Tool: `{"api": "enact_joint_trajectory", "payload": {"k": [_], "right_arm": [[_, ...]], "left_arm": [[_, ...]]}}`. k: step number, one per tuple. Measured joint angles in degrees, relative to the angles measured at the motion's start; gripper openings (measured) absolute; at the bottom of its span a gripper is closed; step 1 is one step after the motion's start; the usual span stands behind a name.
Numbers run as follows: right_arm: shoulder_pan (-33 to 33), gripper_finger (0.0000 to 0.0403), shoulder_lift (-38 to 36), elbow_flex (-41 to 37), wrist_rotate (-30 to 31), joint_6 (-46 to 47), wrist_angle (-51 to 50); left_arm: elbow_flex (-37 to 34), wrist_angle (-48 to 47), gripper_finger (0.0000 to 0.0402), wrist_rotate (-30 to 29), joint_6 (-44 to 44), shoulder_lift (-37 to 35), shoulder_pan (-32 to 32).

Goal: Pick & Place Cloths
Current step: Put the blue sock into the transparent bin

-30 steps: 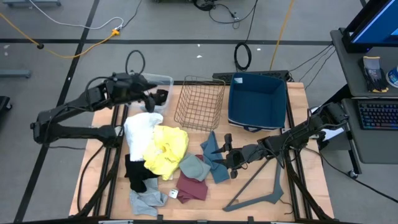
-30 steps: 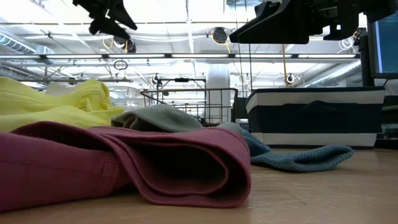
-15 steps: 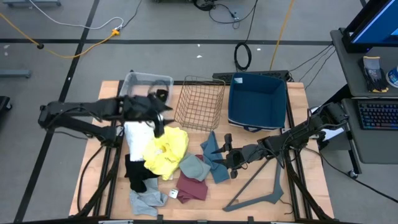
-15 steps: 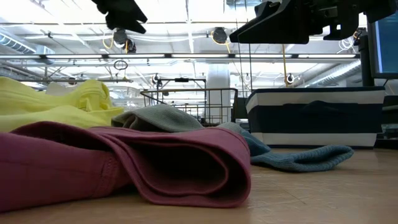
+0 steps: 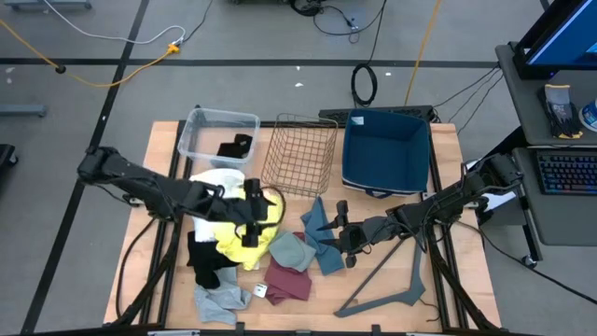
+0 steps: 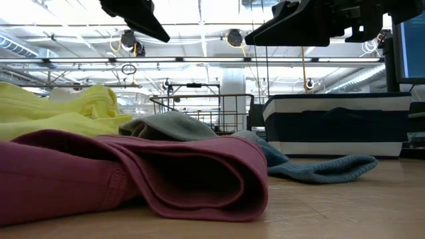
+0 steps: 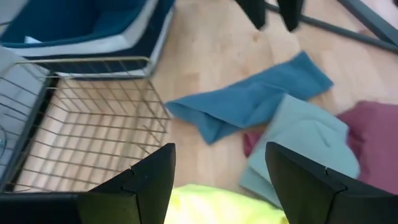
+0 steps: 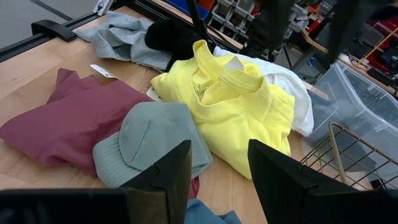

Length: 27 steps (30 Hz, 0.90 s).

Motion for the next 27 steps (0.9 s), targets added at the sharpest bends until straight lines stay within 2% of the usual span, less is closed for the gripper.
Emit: {"api": "enact_joint_trajectory", "payload": {"k": [5, 12, 20, 27], "right_arm": [[0.01, 0.0153, 0.00, 0.00, 0.00, -0.28, 0.53], [0.00, 0.0153, -0.02, 0.01, -0.01, -0.87, 3.01], [0.01, 0.0153, -0.02, 0.02, -0.07, -0.31, 7.22], [0.01, 0.0153, -0.02, 0.02, -0.14, 2.57, 6.57]], "left_arm": [[0.00, -2.99, 0.0250, -0.61, -4.54, 0.11, -2.48], [0.00, -9.06, 0.0250, -6.06, -11.34, -0.06, -5.91], [0.00, -8.55, 0.0250, -7.18, -11.49, -0.06, -7.53], [0.00, -8.05, 0.0250, -7.24, -10.75, -0.06, -7.50]]}}
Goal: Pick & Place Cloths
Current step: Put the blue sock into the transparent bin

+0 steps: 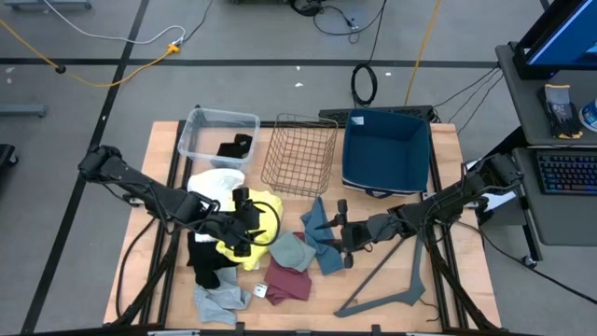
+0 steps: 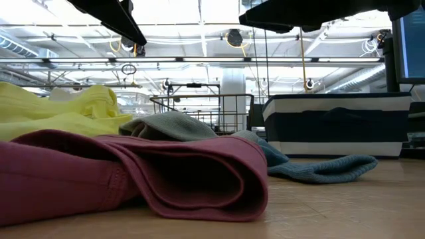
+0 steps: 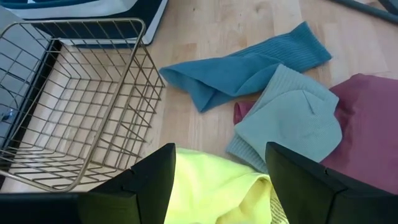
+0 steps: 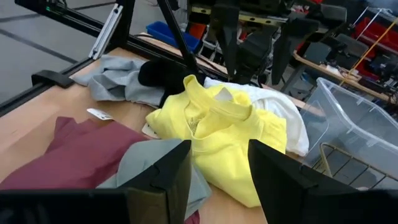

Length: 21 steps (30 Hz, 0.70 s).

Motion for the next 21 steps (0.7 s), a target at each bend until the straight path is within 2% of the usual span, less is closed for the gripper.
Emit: {"api": "enact_joint_trajectory", "payload": {"k": [3, 6, 9, 12, 17, 21], "right_arm": [[0.00, 0.0153, 0.00, -0.02, 0.95, 1.41, -0.69], [0.00, 0.0153, 0.00, 0.00, 5.89, 3.51, -0.56], [0.41, 0.0153, 0.02, -0.04, 6.98, 3.55, -2.09], [1.23, 0.0153, 0.00, -0.02, 5.66, 3.95, -1.48], [1.92, 0.0153, 0.00, -0.02, 0.14, 2.97, -1.07], [1.89, 0.0153, 0.00, -0.02, -0.01, 4.21, -0.09]], "left_arm": [[0.00, -0.04, 0.0250, -0.04, 0.18, 0.00, -0.02], [0.00, -0.04, 0.0250, -0.12, 0.31, 0.00, 0.00], [0.00, -0.07, 0.0250, -0.95, 0.35, 0.00, 0.00], [0.00, -0.13, 0.0250, -1.49, 0.38, 0.00, 0.00], [0.00, -0.14, 0.0250, -1.53, 1.34, 0.00, 0.04], [0.00, -0.13, 0.0250, -1.53, 1.80, 0.00, 0.04]]}}
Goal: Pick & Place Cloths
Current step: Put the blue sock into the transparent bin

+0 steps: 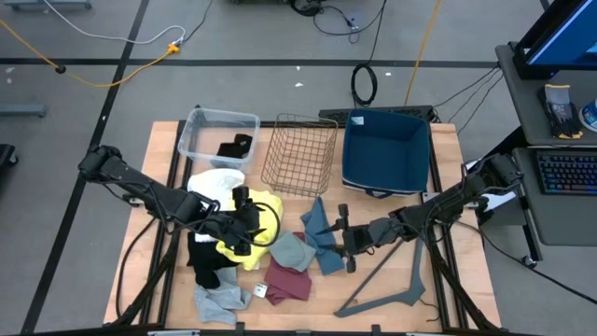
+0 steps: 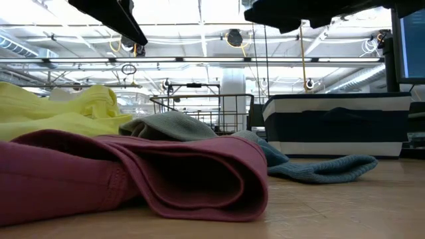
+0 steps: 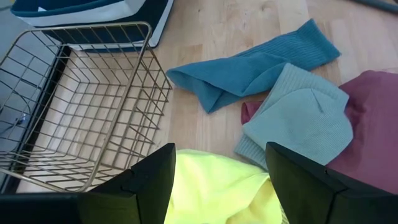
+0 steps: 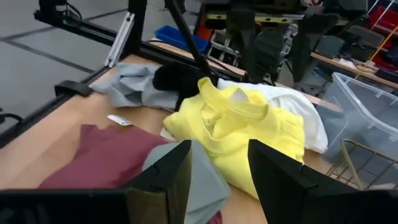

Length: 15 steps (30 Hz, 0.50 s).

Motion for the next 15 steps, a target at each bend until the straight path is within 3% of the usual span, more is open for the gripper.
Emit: {"api": "enact_joint_trajectory", "payload": {"k": [6, 10, 15], "right_arm": [[-0.12, 0.0153, 0.00, 2.72, 2.34, 0.25, -5.30], [-0.28, 0.0153, 0.00, 10.70, 7.74, 5.94, -24.33], [-2.31, 0.0153, 0.00, 17.54, 7.62, 20.34, -44.94]], "left_arm": [[-0.07, -1.01, 0.0250, 0.08, 0.20, -0.61, 0.74], [-0.09, -1.09, 0.0250, 0.12, 0.07, -2.02, 1.83], [-1.42, 0.22, 0.0250, 0.13, 0.13, -4.26, 1.95]]}}
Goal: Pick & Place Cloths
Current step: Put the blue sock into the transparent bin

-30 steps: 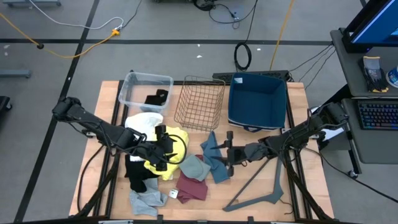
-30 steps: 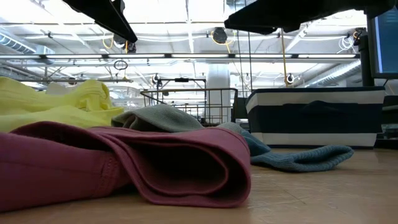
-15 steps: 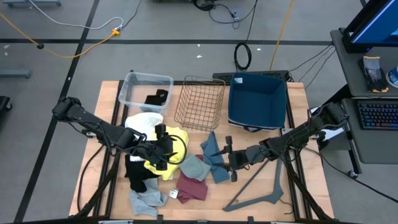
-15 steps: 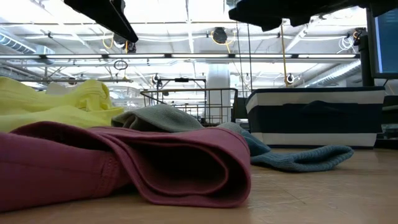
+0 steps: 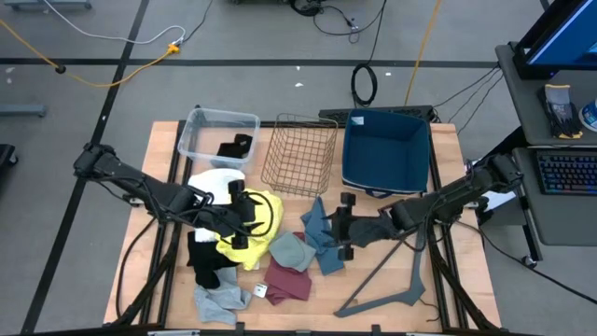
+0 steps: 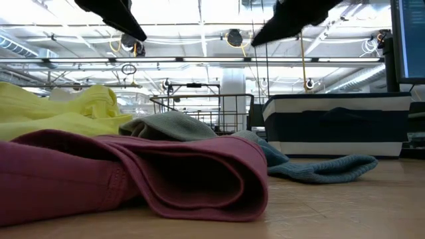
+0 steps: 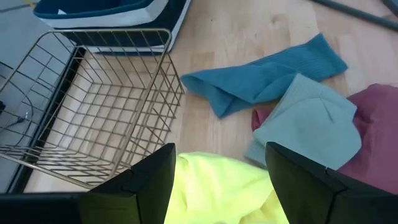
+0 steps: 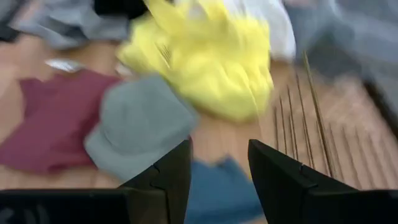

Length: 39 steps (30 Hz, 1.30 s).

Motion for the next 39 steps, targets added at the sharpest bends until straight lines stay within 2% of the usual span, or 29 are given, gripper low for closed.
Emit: {"api": "enact_joint_trajectory", "payload": {"k": [4, 8, 10, 14, 19, 28, 35, 39], "right_arm": [[-1.80, 0.0156, 0.00, 0.70, -0.51, 7.77, -5.67], [-4.40, 0.0171, 0.02, -0.97, -6.59, 13.07, -5.81], [-5.65, 0.0181, 0.04, -1.67, -8.80, 14.06, -5.43], [-7.94, 0.0197, 0.77, -2.61, -9.04, 15.80, -4.62], [-10.60, 0.0196, 3.54, -2.68, -10.71, 18.86, -2.82], [-12.98, 0.0173, 9.00, -2.72, -12.11, 25.63, -1.78], [-12.74, 0.0171, 15.39, -2.72, -12.14, 29.87, -0.67], [-12.75, 0.0171, 18.96, -2.70, -12.81, 29.93, 3.80]], "left_arm": [[-3.63, 3.23, 0.0250, 0.02, 0.06, -2.79, 0.00], [-8.32, 7.77, 0.0250, 0.07, 0.35, -7.06, 0.00], [-10.52, 9.31, 0.0250, 0.07, 0.40, -9.34, 0.00], [-14.14, 11.71, 0.0250, 0.05, 0.90, -13.88, 0.00], [-17.66, 14.72, 0.0250, 0.20, 2.12, -18.00, -0.21], [-19.32, 15.46, 0.0250, 2.84, 2.80, -19.44, -0.22], [-19.32, 16.29, 0.0250, 4.47, 3.45, -19.45, -0.94], [-19.32, 16.70, 0.0250, 4.98, 3.49, -19.43, -1.75]]}}
